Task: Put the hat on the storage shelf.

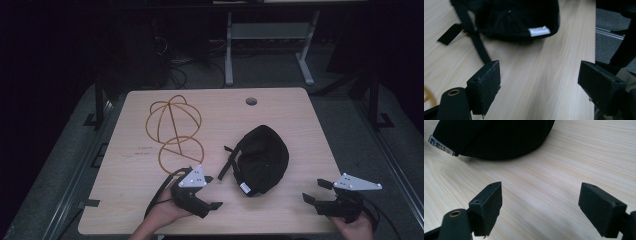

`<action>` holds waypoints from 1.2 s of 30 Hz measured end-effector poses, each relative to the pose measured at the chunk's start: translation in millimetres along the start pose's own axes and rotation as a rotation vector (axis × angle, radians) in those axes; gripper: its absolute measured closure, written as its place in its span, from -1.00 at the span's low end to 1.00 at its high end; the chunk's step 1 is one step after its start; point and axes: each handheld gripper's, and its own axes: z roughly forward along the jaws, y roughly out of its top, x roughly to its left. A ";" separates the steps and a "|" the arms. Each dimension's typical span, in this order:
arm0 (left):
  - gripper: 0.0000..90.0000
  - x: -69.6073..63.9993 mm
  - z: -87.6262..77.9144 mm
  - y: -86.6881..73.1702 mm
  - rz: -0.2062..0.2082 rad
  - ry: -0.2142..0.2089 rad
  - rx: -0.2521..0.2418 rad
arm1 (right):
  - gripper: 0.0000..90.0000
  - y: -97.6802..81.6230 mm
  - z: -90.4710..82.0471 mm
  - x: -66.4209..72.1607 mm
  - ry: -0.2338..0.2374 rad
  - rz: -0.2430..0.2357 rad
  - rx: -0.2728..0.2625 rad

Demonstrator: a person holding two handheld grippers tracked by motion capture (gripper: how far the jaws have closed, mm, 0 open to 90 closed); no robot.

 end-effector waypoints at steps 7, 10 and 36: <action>-0.60 -8.0 22.6 19.0 0.045 -0.039 0.020 | -0.58 -0.5 1.1 -1.6 0.003 -0.001 0.002; -0.59 -11.4 30.6 26.3 0.057 -0.050 0.014 | -0.58 -0.4 0.3 -0.5 0.004 -0.002 0.005; -0.41 -12.4 93.4 57.2 0.147 -0.094 0.159 | -0.58 2.3 1.3 3.2 0.022 -0.012 -0.002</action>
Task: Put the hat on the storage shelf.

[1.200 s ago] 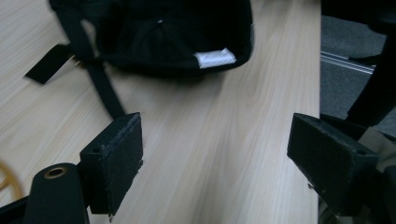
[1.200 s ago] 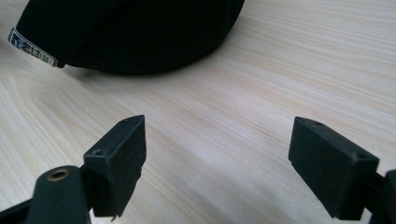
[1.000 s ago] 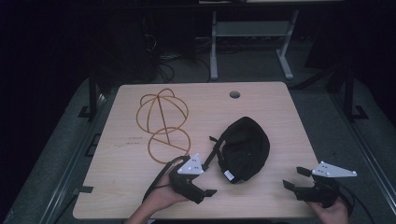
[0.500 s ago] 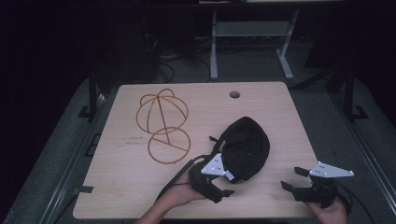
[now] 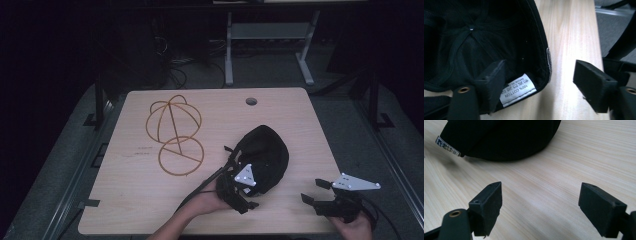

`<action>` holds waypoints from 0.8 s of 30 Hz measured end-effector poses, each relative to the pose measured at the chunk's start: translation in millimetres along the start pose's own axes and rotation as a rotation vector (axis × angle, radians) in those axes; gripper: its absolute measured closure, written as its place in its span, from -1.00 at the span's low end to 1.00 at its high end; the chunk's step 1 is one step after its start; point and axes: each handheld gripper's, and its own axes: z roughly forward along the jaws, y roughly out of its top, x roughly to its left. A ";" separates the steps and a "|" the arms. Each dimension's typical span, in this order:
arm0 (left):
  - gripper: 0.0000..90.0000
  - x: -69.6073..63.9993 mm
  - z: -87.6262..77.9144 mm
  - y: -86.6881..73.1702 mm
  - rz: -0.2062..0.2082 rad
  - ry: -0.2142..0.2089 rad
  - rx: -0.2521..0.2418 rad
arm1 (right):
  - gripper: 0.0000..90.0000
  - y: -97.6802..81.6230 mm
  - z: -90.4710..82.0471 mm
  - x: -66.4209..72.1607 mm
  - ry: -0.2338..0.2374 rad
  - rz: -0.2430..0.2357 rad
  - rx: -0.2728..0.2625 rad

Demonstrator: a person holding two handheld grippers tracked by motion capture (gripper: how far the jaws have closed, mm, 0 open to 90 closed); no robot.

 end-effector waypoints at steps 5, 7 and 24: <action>-0.28 4.5 8.8 2.7 0.024 -0.015 0.046 | -0.58 0.6 0.9 1.1 0.003 -0.006 0.002; -0.18 8.8 13.8 2.8 0.020 -0.023 0.072 | -0.58 0.8 1.0 1.9 0.005 -0.008 0.002; 0.78 17.2 -4.7 10.3 0.036 -0.023 -0.010 | -0.59 3.0 2.5 6.9 0.003 -0.018 -0.005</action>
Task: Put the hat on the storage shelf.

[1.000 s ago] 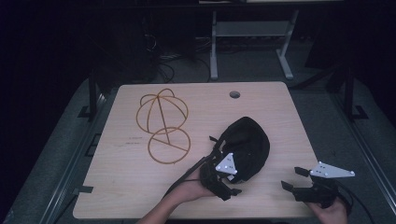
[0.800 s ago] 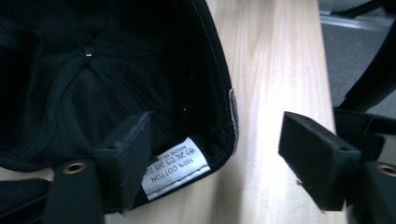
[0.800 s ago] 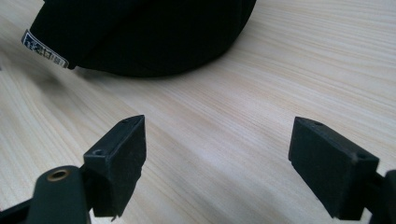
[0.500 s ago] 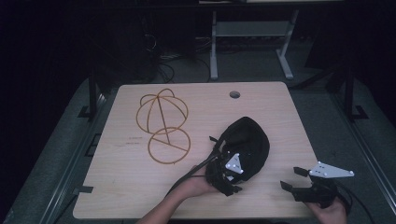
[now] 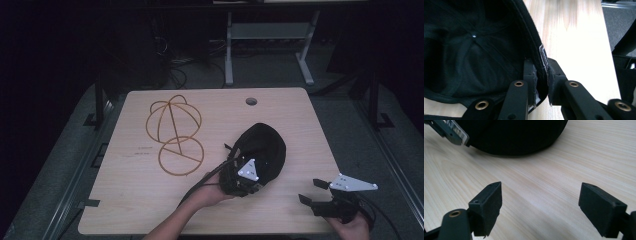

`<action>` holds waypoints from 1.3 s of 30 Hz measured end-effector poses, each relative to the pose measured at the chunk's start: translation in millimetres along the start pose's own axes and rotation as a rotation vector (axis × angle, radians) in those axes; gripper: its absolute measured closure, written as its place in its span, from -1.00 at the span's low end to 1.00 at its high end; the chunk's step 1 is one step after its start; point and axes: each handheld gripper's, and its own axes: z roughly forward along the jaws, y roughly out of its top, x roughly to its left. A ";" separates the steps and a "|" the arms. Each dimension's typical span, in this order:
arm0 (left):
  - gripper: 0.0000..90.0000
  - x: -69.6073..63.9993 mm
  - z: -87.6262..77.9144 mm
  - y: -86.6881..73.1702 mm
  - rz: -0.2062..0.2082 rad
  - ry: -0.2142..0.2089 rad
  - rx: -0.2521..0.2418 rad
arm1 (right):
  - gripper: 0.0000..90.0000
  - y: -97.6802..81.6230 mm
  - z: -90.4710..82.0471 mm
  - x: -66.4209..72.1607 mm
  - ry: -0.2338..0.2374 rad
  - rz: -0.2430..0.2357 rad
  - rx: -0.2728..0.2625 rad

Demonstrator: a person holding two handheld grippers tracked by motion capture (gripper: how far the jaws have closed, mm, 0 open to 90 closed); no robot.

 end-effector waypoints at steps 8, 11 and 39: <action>0.81 9.3 -28.2 4.1 -0.042 -0.068 -0.109 | -0.58 11.4 5.3 12.4 0.015 -0.046 -0.023; 0.81 9.4 -31.9 4.1 -0.042 -0.088 -0.121 | -0.58 14.4 6.9 16.6 0.033 -0.052 -0.035; 0.82 4.2 -51.5 27.4 0.022 -0.261 -0.239 | -0.58 47.6 15.2 29.3 0.168 -0.120 -0.161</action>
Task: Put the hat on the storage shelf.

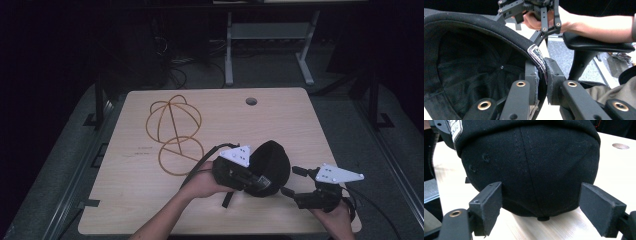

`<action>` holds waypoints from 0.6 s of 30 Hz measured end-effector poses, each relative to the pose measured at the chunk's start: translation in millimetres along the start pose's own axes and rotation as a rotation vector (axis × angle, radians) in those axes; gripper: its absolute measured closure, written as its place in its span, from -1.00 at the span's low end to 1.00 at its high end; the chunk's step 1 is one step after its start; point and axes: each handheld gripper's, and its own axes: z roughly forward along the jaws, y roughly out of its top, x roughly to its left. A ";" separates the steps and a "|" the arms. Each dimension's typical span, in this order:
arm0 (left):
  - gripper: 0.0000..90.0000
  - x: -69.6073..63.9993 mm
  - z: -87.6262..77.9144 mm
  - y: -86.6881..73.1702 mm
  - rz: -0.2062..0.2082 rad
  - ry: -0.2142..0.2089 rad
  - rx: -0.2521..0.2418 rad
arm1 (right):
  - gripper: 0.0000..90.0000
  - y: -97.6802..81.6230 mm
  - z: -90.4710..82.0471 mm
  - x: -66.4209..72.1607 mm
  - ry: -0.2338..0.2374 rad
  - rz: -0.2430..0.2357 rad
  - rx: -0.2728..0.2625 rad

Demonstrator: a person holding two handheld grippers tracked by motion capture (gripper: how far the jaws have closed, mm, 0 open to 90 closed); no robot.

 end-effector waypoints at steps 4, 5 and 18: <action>0.82 -1.4 0.9 2.9 0.010 -0.014 0.002 | -0.52 -1.4 -2.7 -1.6 0.019 0.000 -0.001; 0.82 -2.1 2.4 4.6 0.018 -0.023 0.005 | -0.43 -2.3 -2.6 -2.0 0.026 -0.006 0.004; 0.82 -2.4 9.4 5.8 0.027 -0.017 0.037 | 0.64 -7.1 6.2 -6.4 0.093 -0.013 0.032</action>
